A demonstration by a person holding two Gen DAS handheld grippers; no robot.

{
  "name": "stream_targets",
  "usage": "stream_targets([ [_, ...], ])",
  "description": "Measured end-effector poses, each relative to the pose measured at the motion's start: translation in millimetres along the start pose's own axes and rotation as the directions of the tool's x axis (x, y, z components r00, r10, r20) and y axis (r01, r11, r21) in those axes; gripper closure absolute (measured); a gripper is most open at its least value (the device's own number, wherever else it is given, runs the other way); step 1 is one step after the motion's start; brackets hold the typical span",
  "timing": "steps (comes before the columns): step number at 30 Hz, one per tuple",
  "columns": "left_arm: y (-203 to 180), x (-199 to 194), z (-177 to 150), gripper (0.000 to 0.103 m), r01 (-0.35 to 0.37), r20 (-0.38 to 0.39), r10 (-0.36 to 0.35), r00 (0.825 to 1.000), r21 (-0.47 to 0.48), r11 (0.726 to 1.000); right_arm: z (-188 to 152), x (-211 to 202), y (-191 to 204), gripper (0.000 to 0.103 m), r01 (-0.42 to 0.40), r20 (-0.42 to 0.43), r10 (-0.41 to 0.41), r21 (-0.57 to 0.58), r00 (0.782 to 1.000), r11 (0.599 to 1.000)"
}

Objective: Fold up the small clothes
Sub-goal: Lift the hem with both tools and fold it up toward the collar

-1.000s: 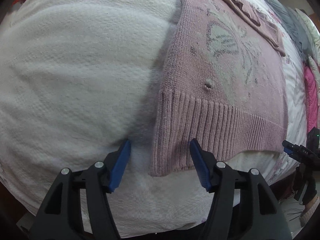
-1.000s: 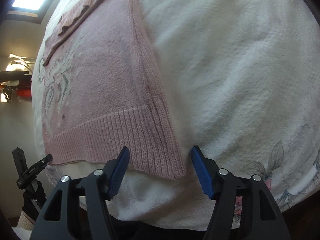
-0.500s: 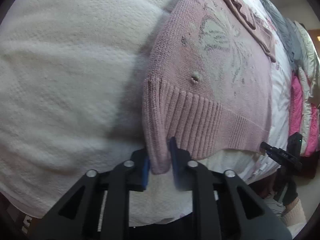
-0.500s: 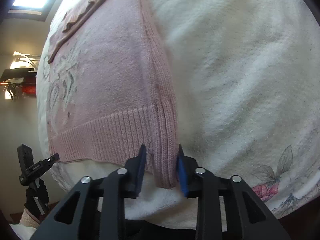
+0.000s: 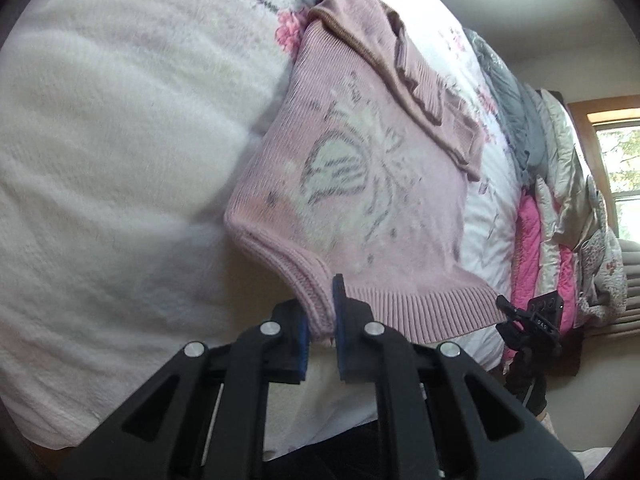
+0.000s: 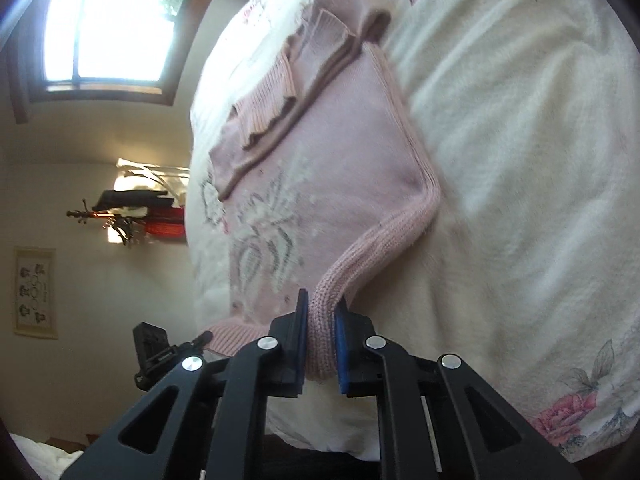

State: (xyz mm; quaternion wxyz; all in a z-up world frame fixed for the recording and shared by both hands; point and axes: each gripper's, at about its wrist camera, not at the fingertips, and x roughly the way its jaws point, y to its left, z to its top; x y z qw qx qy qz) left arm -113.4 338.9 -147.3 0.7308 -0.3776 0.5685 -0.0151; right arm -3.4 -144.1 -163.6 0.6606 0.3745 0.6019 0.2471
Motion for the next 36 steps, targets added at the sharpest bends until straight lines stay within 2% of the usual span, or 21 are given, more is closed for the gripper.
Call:
stream_targets([
  [2, -6.9, -4.2, 15.4, 0.095, 0.027, 0.028, -0.027, 0.999, -0.012, 1.000, 16.2, -5.5, 7.4, 0.091, -0.028, 0.035, 0.028, 0.010, 0.999, 1.000],
  [9, -28.6, 5.0, 81.0, 0.095, -0.035, 0.078, 0.034, 0.996, 0.005, 0.999, 82.1, -6.0, 7.2, 0.091, -0.001, 0.082, -0.004, 0.062, 0.997, 0.998],
  [14, -21.5, 34.6, 129.4, 0.095, -0.122, 0.059, 0.124, 0.991, -0.032, 0.992, 121.7, 21.6, 2.3, 0.091, 0.039, 0.066, -0.046, 0.110, 0.997, 0.993],
  [18, -12.4, 55.1, 154.8, 0.093, -0.156, 0.025, 0.158, 0.987, -0.076, 0.985, 145.4, 51.1, -4.1, 0.090, 0.106, 0.030, -0.111, 0.135, 0.993, 0.985],
  [22, -7.7, 52.9, 170.0, 0.086, -0.092, 0.036, 0.097, 0.995, -0.136, 0.987, 157.1, 64.4, -6.6, 0.080, 0.176, 0.003, -0.177, 0.122, 0.984, 0.977],
  [23, -8.1, 48.7, 171.8, 0.083, -0.083, 0.052, 0.091, 0.994, -0.142, 0.986, 157.4, 65.0, -6.2, 0.077, 0.188, 0.000, -0.189, 0.111, 0.982, 0.976],
  [25, -7.2, 33.9, 174.5, 0.069, -0.079, 0.112, 0.096, 0.989, -0.144, 0.986, 159.5, 61.5, -1.7, 0.062, 0.227, 0.011, -0.228, 0.065, 0.974, 0.972],
  [28, -10.9, 19.9, 178.3, 0.066, -0.101, 0.150, 0.116, 0.982, -0.102, 0.990, 162.3, 54.9, 7.3, 0.060, 0.276, 0.023, -0.276, 0.000, 0.961, 0.961],
  [30, -18.6, 23.9, 178.5, 0.062, -0.171, 0.132, 0.173, 0.976, -0.025, 0.985, 163.9, 53.5, 15.5, 0.058, 0.311, 0.025, -0.310, -0.062, 0.950, 0.948],
  [32, -23.2, 36.4, 177.3, 0.058, -0.239, 0.100, 0.234, 0.967, 0.041, 0.970, 164.3, 59.0, 25.7, 0.051, 0.353, 0.016, -0.354, -0.138, 0.935, 0.925],
  [36, -21.7, 68.9, 174.0, 0.053, -0.314, 0.038, 0.312, 0.949, 0.101, 0.944, 161.0, 81.6, 40.5, 0.045, 0.415, -0.017, -0.437, -0.280, 0.899, 0.866],
])
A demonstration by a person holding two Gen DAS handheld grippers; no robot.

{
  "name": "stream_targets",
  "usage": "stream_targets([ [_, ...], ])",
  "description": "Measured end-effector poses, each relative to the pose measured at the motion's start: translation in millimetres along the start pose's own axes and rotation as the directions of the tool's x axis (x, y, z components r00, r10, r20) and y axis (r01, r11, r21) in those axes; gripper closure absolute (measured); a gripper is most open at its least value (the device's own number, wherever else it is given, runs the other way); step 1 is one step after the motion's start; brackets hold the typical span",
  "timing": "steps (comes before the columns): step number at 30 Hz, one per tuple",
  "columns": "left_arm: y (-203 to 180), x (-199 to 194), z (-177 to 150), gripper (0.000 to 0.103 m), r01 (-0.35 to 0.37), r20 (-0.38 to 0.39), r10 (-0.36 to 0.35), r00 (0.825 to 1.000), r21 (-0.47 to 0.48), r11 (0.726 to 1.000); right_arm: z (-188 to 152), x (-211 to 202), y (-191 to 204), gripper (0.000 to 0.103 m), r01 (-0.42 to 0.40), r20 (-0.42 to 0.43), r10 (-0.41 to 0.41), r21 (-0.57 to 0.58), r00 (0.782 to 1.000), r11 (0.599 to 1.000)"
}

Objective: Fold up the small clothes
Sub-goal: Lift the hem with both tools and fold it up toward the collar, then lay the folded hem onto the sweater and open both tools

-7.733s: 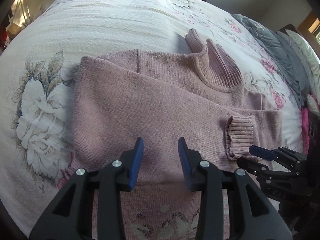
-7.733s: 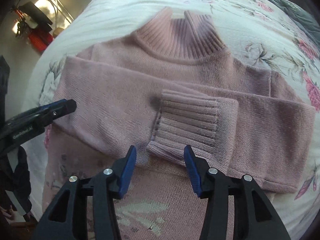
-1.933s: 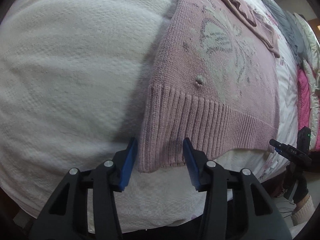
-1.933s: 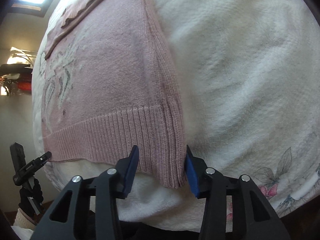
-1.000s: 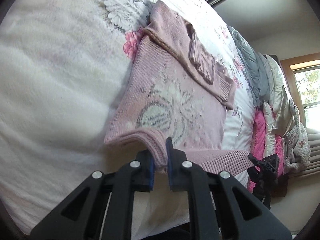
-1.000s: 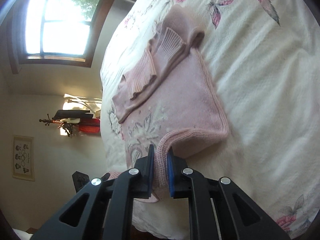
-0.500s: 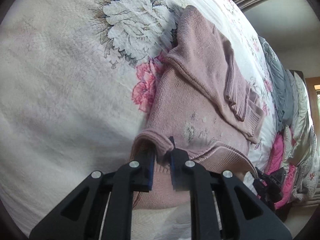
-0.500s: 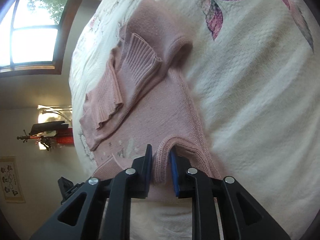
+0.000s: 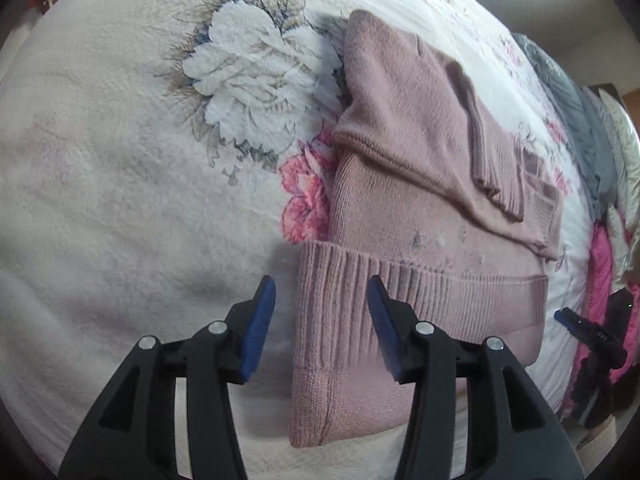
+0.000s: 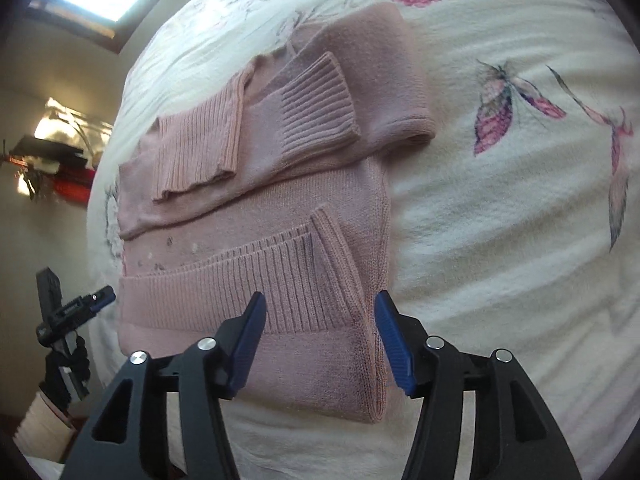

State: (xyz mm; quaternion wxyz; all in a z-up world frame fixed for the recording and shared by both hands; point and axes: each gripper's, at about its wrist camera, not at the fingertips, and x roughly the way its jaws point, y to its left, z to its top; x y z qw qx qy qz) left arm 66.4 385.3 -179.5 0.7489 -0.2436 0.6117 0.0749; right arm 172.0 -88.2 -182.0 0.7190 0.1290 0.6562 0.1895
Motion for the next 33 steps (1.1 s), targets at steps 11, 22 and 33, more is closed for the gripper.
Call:
stream_targets([
  [11, -25.7, 20.0, -1.3, 0.075, -0.105, -0.006, 0.107, 0.994, 0.136, 0.985, 28.4, 43.0, 22.6, 0.040, 0.137, -0.056, -0.146, -0.142, 0.988, 0.980],
  [22, -25.9, 8.0, 0.3, 0.094, -0.041, 0.020, 0.038, 0.999, 0.135, 0.990, 32.8, 65.1, 25.3, 0.093, 0.118, -0.125, -0.147, -0.209, 0.981, 0.971],
  [33, -48.2, -43.8, -2.3, 0.095, 0.090, 0.117, -0.115, 0.987, 0.197, 0.976, 16.7, -11.1, 31.1, 0.094, 0.002, 0.036, 0.004, -0.168, 0.999, 0.986],
])
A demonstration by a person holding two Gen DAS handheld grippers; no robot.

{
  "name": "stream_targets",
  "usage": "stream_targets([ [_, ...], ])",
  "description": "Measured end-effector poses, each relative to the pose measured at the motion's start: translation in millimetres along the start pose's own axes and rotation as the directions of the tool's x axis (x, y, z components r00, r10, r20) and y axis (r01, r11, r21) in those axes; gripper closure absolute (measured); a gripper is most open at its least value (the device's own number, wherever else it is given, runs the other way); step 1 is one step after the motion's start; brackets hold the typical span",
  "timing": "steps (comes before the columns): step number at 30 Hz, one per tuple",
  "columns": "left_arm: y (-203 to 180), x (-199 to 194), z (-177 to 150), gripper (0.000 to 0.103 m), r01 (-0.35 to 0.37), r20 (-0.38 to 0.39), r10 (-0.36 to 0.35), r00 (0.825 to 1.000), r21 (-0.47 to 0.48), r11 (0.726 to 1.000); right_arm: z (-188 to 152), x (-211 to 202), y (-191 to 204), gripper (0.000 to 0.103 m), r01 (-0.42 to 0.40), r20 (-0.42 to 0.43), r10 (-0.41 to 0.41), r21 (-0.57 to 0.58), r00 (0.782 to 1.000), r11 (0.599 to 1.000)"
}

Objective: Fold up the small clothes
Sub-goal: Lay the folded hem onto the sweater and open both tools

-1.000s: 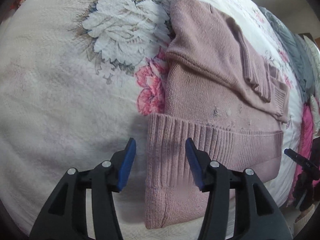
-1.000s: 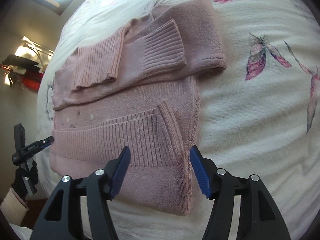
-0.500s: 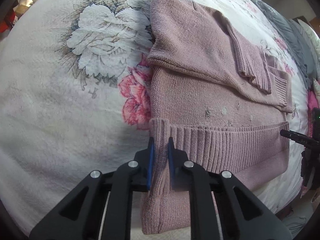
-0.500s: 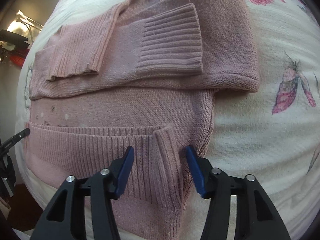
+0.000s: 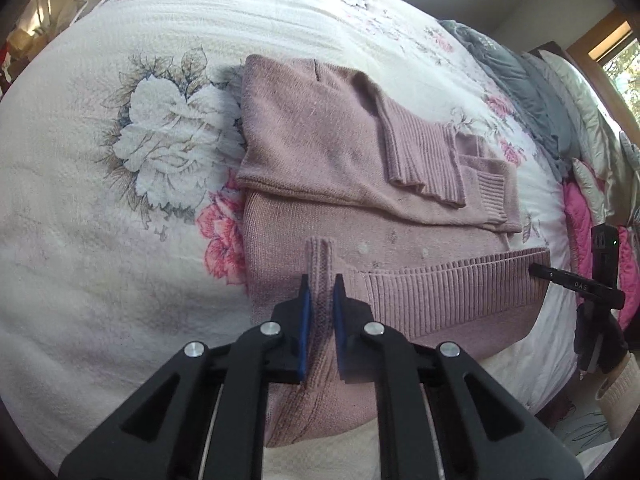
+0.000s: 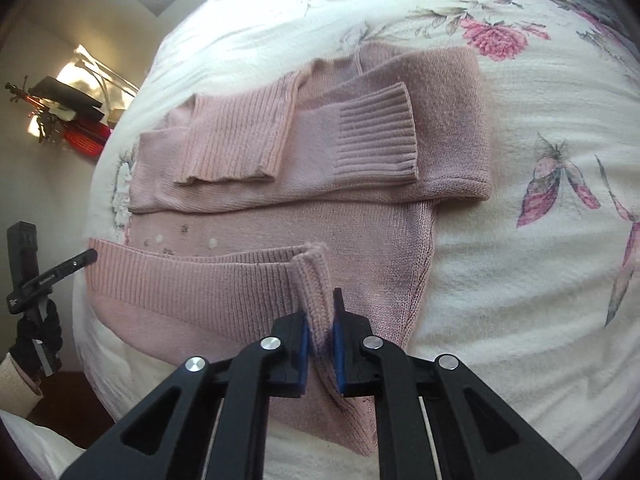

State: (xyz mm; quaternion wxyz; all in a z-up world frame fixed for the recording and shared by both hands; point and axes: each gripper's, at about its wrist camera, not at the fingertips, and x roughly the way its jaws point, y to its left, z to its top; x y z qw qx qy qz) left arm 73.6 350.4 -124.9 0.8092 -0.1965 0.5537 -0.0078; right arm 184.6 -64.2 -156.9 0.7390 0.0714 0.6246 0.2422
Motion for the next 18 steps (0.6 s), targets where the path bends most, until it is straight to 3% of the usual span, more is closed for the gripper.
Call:
stream_targets([
  [8, -9.4, -19.2, 60.1, 0.095, 0.079, 0.125, -0.077, 0.989, -0.012, 0.997, 50.7, -53.9, -0.4, 0.094, -0.067, 0.165, 0.061, 0.032, 0.984, 0.997],
  [13, -17.8, -11.3, 118.8, 0.095, 0.063, 0.186, -0.065, 0.980, 0.015, 0.998, 102.1, -59.1, -2.8, 0.094, -0.049, 0.218, 0.042, 0.028, 0.975, 0.998],
  [18, -20.2, 13.8, 171.9, 0.095, 0.021, 0.198, -0.021, 0.980, 0.002, 1.000, 148.7, -41.8, -13.9, 0.094, -0.035, 0.230, 0.015, 0.085, 0.973, 0.996],
])
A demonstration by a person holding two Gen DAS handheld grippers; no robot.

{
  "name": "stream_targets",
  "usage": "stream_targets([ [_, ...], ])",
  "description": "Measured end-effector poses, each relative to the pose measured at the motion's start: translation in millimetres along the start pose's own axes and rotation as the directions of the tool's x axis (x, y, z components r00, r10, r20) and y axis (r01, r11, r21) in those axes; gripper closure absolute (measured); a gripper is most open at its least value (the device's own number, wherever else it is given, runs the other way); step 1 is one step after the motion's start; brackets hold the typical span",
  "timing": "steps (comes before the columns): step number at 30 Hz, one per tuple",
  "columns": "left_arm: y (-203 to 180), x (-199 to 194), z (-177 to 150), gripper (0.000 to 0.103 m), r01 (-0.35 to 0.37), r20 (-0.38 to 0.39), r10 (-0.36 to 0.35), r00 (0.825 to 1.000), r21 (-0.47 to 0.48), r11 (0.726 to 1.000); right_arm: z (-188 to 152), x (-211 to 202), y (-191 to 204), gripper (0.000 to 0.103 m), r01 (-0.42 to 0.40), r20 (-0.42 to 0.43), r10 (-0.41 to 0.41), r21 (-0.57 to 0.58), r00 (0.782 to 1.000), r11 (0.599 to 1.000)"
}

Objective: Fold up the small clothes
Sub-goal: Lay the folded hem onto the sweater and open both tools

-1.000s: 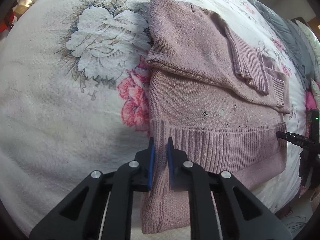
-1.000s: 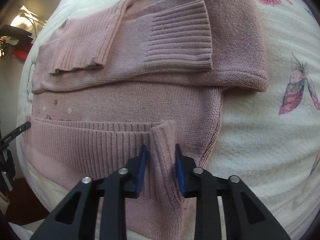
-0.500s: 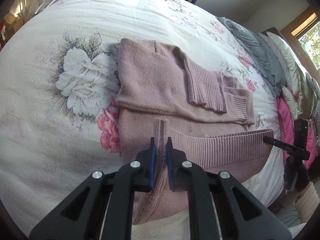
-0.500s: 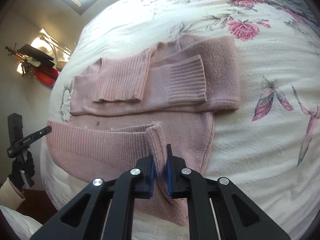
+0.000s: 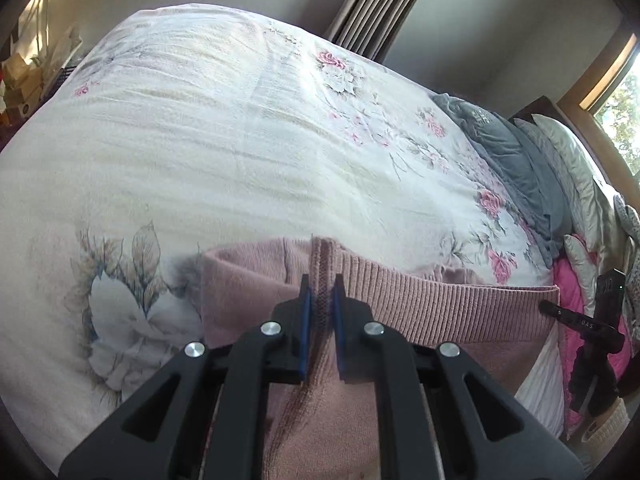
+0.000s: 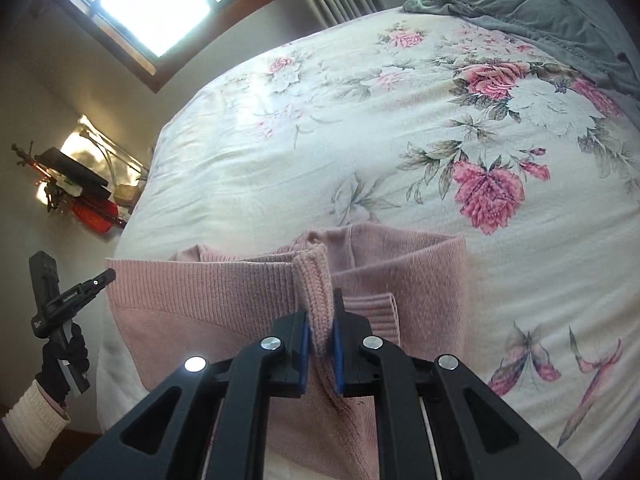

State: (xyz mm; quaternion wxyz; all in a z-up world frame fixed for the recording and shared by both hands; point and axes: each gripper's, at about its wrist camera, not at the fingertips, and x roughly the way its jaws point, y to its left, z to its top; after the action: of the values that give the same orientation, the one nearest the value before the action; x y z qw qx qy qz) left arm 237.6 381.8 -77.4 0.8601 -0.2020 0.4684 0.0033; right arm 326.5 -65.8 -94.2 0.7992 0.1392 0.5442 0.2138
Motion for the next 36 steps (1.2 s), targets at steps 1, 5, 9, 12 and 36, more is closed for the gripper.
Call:
stream_targets([
  [1, 0.5, 8.8, 6.4, 0.095, -0.016, -0.006, 0.016, 1.000, -0.005, 1.000, 4.6, 6.9, -2.6, 0.094, 0.010, -0.004, -0.010, 0.009, 1.000, 1.000],
  [5, 2.8, 44.0, 16.9, 0.095, -0.084, -0.054, 0.083, 0.995, -0.007, 0.996, 20.1, 41.6, -6.9, 0.094, 0.079, -0.048, -0.078, 0.018, 0.996, 0.997],
  [9, 8.9, 70.5, 8.0, 0.091, -0.148, -0.132, 0.149, 0.980, 0.020, 0.989, 14.6, 68.6, -10.0, 0.085, 0.148, -0.087, -0.145, 0.029, 0.986, 0.989],
  [12, 21.9, 70.9, -6.8, 0.087, -0.157, -0.166, 0.159, 0.973, 0.023, 0.987, -0.7, 69.0, -12.4, 0.071, 0.157, -0.087, -0.153, 0.038, 0.984, 0.987],
  [36, 49.3, 37.1, -161.8, 0.090, -0.204, -0.343, 0.195, 0.919, 0.009, 0.979, -155.0, 61.9, -63.0, 0.087, 0.222, -0.313, -0.168, 0.146, 0.935, 0.964],
])
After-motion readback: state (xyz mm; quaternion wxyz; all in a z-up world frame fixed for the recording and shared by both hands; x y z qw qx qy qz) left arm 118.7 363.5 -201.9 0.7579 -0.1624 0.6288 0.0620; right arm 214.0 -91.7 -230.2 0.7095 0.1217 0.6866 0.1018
